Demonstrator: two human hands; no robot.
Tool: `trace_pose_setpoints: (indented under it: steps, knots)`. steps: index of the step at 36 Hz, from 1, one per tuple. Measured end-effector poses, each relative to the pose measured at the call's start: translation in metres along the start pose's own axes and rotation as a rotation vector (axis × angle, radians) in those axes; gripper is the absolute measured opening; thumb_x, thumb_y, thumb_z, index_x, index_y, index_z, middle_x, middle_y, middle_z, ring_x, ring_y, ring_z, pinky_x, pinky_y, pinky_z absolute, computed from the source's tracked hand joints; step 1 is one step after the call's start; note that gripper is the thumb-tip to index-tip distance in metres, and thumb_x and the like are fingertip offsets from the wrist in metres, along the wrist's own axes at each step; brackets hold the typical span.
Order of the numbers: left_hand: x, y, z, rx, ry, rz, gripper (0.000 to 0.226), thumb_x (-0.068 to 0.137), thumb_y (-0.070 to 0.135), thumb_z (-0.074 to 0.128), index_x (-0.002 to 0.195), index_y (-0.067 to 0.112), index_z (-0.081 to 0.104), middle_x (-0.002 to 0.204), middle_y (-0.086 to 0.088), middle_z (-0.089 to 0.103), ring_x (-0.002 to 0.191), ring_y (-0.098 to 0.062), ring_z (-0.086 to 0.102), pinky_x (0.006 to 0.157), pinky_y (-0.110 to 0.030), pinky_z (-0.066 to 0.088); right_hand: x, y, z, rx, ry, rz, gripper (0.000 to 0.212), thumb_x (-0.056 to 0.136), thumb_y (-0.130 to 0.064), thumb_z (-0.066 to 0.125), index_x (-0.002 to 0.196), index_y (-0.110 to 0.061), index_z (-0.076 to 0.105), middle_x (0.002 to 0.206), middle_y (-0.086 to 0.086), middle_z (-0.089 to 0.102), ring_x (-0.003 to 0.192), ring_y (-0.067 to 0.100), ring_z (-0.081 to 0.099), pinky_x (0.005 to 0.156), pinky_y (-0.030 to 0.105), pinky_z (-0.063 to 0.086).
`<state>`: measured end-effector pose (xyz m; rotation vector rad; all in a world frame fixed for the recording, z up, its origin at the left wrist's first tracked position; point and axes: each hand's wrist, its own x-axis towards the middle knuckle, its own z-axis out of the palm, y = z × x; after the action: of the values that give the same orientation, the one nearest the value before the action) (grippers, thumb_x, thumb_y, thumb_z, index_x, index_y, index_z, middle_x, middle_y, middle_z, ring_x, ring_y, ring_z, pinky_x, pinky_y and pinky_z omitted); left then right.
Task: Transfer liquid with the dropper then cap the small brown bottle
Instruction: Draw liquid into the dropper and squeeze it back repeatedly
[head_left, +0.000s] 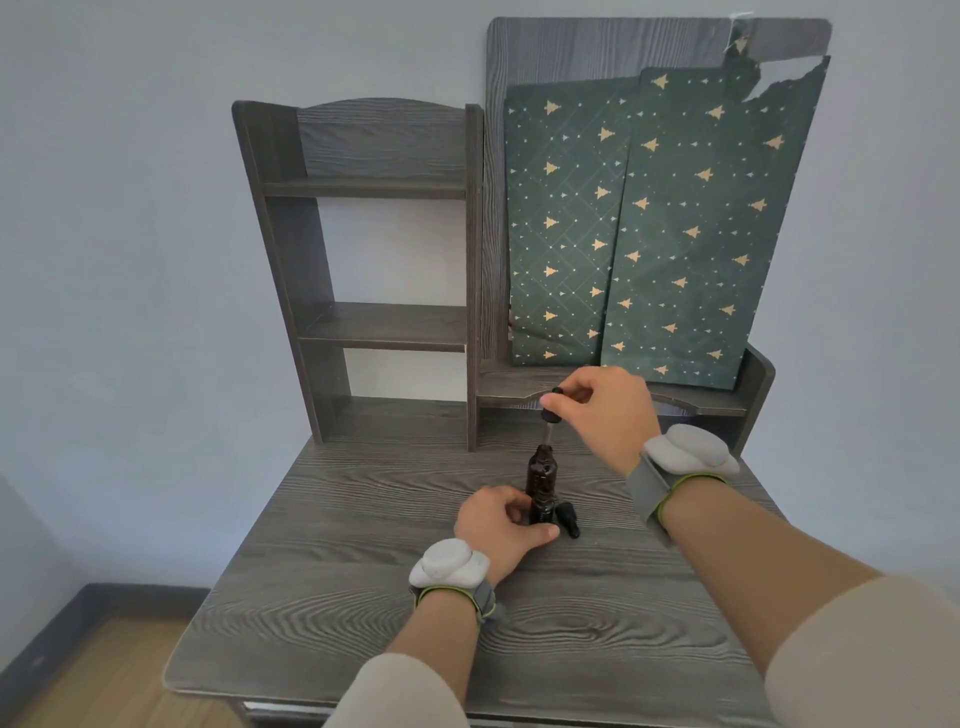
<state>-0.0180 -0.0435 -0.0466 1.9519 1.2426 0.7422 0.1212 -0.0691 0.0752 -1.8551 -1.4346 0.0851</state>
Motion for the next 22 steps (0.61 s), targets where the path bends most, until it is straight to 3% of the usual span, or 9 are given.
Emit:
trace_pose_setpoints:
  steps: [14,22]
  knots:
    - [0.002,0.000,-0.002,0.010,-0.009,0.020,0.029,0.064,0.044,0.079,0.086,0.028,0.070,0.069,0.013,0.051,0.074,-0.010,0.054,0.074,-0.031,0.048,-0.005,0.018,0.021,-0.030,-0.191,0.088,0.011,0.075,-0.032,0.075,0.083,-0.024,0.074,0.080,-0.005,0.069,0.088,0.018,0.066,0.083,0.035,0.054]
    - [0.003,-0.001,-0.002,0.024,-0.012,0.023,0.030,0.065,0.045,0.078,0.088,0.028,0.069,0.070,0.014,0.050,0.073,-0.009,0.053,0.073,-0.029,0.048,-0.006,0.017,0.025,-0.008,-0.201,0.104,0.012,0.075,-0.032,0.076,0.083,-0.024,0.074,0.080,-0.006,0.069,0.086,0.015,0.066,0.082,0.034,0.055]
